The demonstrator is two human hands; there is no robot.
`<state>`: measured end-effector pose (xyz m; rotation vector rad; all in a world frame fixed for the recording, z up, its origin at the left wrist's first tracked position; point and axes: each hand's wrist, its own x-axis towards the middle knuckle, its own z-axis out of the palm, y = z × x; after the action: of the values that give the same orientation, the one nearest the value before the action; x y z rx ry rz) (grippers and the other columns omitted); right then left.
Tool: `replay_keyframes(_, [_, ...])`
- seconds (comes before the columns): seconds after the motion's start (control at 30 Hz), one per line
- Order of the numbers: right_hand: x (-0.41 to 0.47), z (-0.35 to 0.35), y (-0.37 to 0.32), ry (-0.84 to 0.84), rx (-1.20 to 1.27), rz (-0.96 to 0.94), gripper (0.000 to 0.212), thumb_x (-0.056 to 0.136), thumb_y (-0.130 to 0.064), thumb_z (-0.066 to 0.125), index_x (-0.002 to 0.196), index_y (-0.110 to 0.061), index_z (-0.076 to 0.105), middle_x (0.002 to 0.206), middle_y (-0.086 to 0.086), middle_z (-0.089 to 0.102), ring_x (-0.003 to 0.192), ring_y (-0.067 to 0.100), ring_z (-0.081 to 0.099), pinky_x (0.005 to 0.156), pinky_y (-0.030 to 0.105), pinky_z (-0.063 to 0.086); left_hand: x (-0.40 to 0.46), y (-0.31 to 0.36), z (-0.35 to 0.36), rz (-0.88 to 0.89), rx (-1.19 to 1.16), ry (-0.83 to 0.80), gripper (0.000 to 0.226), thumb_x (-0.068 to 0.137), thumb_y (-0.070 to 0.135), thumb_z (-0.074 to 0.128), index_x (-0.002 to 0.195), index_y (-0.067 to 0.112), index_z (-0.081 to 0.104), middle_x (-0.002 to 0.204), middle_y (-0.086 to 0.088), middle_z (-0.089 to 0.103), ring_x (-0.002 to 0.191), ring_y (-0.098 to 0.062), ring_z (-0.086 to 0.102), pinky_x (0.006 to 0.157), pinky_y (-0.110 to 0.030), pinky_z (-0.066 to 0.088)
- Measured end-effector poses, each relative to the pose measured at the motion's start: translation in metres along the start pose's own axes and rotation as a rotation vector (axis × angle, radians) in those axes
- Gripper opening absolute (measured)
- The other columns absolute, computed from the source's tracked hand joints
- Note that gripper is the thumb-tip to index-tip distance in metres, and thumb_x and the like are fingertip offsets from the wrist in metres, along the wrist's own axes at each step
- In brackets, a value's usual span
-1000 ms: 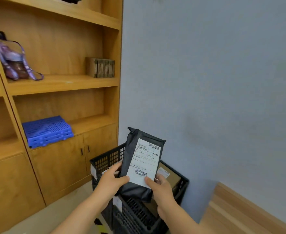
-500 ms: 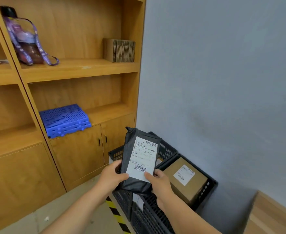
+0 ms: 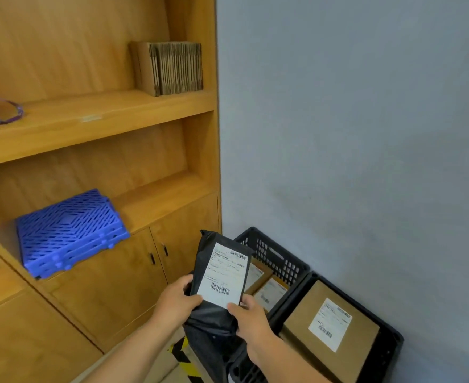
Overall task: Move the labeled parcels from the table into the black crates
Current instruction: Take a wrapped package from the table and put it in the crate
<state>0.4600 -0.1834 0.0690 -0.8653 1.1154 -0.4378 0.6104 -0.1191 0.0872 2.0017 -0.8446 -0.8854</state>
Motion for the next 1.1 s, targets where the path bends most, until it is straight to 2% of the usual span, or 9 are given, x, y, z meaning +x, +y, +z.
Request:
replay_keyframes(0.17, [0.047, -0.010, -0.023, 0.042, -0.019, 0.070, 0.021, 0.095, -0.007, 0.053, 0.115, -0.015, 0.052, 0.099, 0.000, 0.061, 0.084, 0.014, 0.061, 0.050, 0.020, 0.049, 0.062, 0.016, 0.014, -0.039, 0.019, -0.095, 0.044, 0.084, 0.005, 0.063, 0.125, 0.019, 0.055, 0.117, 0.001, 0.064, 0.100, -0.016, 0.061, 0.080, -0.030, 0.051])
replay_keyframes(0.3, [0.082, -0.019, -0.034, 0.098, -0.001, 0.127, 0.022, 0.092, -0.008, 0.055, 0.109, -0.021, 0.049, 0.110, 0.004, 0.059, 0.103, 0.024, 0.059, 0.083, 0.037, 0.053, 0.108, 0.022, 0.026, -0.074, 0.040, -0.209, 0.046, 0.080, 0.007, 0.068, 0.123, 0.017, 0.056, 0.118, 0.001, 0.064, 0.101, -0.018, 0.062, 0.086, -0.034, 0.051])
replay_keyframes(0.37, [0.099, -0.021, -0.037, 0.126, -0.001, 0.155, 0.027, 0.092, -0.008, 0.054, 0.112, -0.023, 0.049, 0.107, 0.002, 0.059, 0.100, 0.023, 0.059, 0.090, 0.041, 0.052, 0.132, 0.024, 0.033, -0.090, 0.068, -0.255, 0.044, 0.078, 0.009, 0.070, 0.119, 0.019, 0.057, 0.117, 0.000, 0.064, 0.100, -0.018, 0.062, 0.088, -0.035, 0.051])
replay_keyframes(0.53, [0.144, -0.019, -0.048, 0.217, 0.098, 0.213, 0.040, 0.088, -0.004, 0.055, 0.122, -0.022, 0.049, 0.106, 0.003, 0.060, 0.097, 0.022, 0.060, 0.088, 0.048, 0.054, 0.201, 0.025, 0.049, -0.104, 0.136, -0.409, 0.036, 0.079, 0.011, 0.069, 0.115, 0.014, 0.060, 0.112, -0.003, 0.065, 0.096, -0.017, 0.063, 0.084, -0.031, 0.052])
replay_keyframes(0.63, [0.171, -0.015, -0.053, 0.271, 0.135, 0.190, 0.038, 0.089, -0.005, 0.055, 0.122, -0.024, 0.051, 0.106, 0.003, 0.063, 0.097, 0.022, 0.062, 0.085, 0.043, 0.055, 0.245, 0.021, 0.055, -0.109, 0.182, -0.500, 0.042, 0.077, 0.015, 0.071, 0.118, 0.012, 0.059, 0.112, -0.003, 0.066, 0.098, -0.019, 0.063, 0.089, -0.038, 0.053])
replay_keyframes(0.77, [0.211, 0.000, -0.059, 0.336, 0.190, 0.226, 0.028, 0.091, -0.007, 0.056, 0.116, -0.020, 0.056, 0.103, 0.005, 0.065, 0.092, 0.021, 0.064, 0.084, 0.042, 0.057, 0.302, 0.011, 0.058, -0.106, 0.284, -0.602, 0.029, 0.079, 0.018, 0.070, 0.107, 0.014, 0.063, 0.103, -0.001, 0.066, 0.092, -0.017, 0.063, 0.083, -0.033, 0.053])
replay_keyframes(0.9, [0.253, 0.017, -0.051, 0.419, 0.247, 0.324, 0.020, 0.091, -0.011, 0.059, 0.109, -0.018, 0.054, 0.098, 0.005, 0.063, 0.087, 0.019, 0.062, 0.067, 0.031, 0.055, 0.348, -0.010, 0.062, -0.125, 0.355, -0.667, 0.041, 0.082, 0.019, 0.070, 0.120, 0.010, 0.057, 0.118, -0.005, 0.062, 0.097, -0.016, 0.059, 0.082, -0.028, 0.047])
replay_keyframes(1.03, [0.293, 0.022, -0.027, 0.486, 0.340, 0.401, 0.036, 0.090, -0.011, 0.062, 0.122, -0.022, 0.051, 0.104, 0.007, 0.063, 0.093, 0.025, 0.062, 0.077, 0.039, 0.053, 0.383, -0.034, 0.074, -0.115, 0.428, -0.741, 0.061, 0.085, 0.017, 0.067, 0.139, 0.010, 0.039, 0.137, -0.010, 0.049, 0.121, -0.023, 0.051, 0.094, -0.031, 0.045])
replay_keyframes(1.1, [0.312, 0.019, -0.016, 0.509, 0.365, 0.429, 0.042, 0.089, -0.009, 0.063, 0.126, -0.024, 0.049, 0.105, 0.008, 0.062, 0.093, 0.027, 0.061, 0.074, 0.041, 0.054, 0.396, -0.047, 0.084, -0.104, 0.443, -0.771, 0.063, 0.086, 0.014, 0.065, 0.142, 0.015, 0.037, 0.138, -0.011, 0.048, 0.124, -0.023, 0.050, 0.097, -0.032, 0.045])
